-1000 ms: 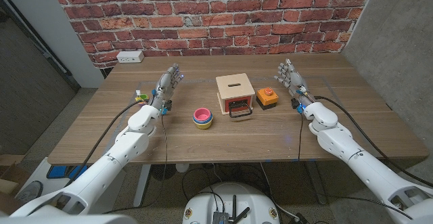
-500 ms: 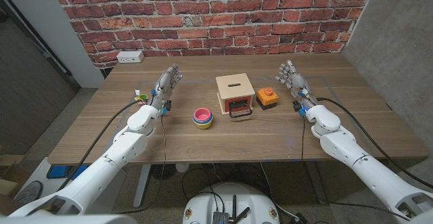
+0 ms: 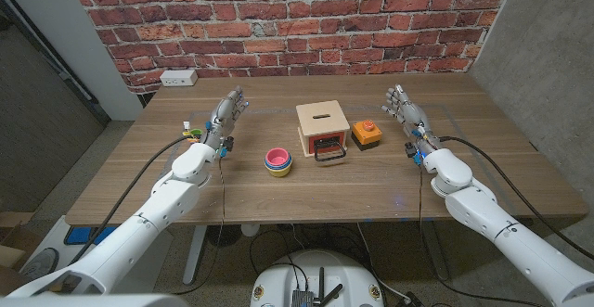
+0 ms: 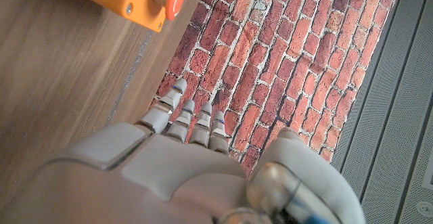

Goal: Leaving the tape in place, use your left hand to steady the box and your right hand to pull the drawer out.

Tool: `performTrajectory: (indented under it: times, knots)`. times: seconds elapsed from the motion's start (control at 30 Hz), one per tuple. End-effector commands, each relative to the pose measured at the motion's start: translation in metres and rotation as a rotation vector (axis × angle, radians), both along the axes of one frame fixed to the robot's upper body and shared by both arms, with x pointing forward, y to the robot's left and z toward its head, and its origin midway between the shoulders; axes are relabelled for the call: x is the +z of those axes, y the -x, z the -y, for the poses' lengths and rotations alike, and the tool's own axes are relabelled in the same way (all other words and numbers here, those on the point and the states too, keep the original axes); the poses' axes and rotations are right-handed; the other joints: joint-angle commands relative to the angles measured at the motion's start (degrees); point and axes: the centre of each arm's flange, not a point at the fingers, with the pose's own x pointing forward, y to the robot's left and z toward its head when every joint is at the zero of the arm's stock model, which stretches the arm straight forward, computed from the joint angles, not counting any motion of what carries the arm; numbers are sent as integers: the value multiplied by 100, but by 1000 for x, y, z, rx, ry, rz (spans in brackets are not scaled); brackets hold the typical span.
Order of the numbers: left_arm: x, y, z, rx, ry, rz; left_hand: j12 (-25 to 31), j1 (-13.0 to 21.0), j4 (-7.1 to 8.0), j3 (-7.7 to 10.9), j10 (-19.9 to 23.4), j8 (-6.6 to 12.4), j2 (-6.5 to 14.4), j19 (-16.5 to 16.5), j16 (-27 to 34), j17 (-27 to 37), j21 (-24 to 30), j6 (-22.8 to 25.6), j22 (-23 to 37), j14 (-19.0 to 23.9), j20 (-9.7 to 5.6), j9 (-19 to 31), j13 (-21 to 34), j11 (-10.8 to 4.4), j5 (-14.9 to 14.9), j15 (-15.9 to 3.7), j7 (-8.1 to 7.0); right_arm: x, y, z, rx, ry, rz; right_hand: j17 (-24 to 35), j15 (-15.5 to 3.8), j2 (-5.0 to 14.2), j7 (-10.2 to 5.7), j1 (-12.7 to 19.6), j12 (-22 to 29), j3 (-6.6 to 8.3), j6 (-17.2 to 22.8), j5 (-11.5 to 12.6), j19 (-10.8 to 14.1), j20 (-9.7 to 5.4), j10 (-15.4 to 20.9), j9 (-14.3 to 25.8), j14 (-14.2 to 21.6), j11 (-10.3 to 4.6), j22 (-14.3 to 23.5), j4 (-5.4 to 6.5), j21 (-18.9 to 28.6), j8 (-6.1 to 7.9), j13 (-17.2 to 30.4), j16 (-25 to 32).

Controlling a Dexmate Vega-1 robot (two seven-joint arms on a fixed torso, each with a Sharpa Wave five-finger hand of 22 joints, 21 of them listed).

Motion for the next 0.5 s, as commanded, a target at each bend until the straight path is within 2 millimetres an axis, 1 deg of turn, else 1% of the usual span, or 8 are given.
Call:
performTrajectory:
  times: [0.03, 0.37, 0.43, 0.5]
  knots:
    - [8, 8, -5, 14, -41, 4, 29, 41, -17, 43, 41, 33, 93, 59, 23, 13, 23, 49, 10, 57, -247, 22, 17, 28, 35, 25, -15, -2, 23, -5, -53, 58, 39, -10, -33, 19, -7, 21, 24, 27, 54, 17, -5, -20, 65, 17, 50, -12, 24, -9, 39, 32, 7, 25]
    - [21, 13, -9, 22, -95, 18, 23, 53, -67, 93, 55, 31, 96, 59, 14, 10, 18, 73, 9, 70, -245, 23, 17, 30, 32, 36, -16, -5, 41, -11, -93, 108, 65, -50, -52, 8, -34, 39, 19, 56, 46, 16, -3, -33, 60, 16, 62, -31, 23, -43, 45, 25, 4, 30]
    - [23, 14, -9, 24, -106, 20, 23, 57, -81, 107, 62, 30, 97, 58, 12, 9, 16, 77, 9, 74, -249, 23, 17, 13, 31, 34, -15, -6, 44, -13, -98, 109, 73, -79, -159, 7, -67, 55, 36, 80, 61, 15, -29, -39, 111, 15, 129, -26, 24, -67, 39, 28, 2, 53]
    - [26, 15, -8, 26, -120, 23, 21, 60, -94, 119, 64, 31, 97, 59, 11, 9, 16, 86, 9, 79, -246, 23, 17, 20, 30, 36, -13, -6, 47, -15, -102, 114, 79, -97, -181, 2, -92, 64, 45, 92, 81, 13, -37, -42, 142, 15, 161, -32, 24, -81, 38, 34, 0, 61]
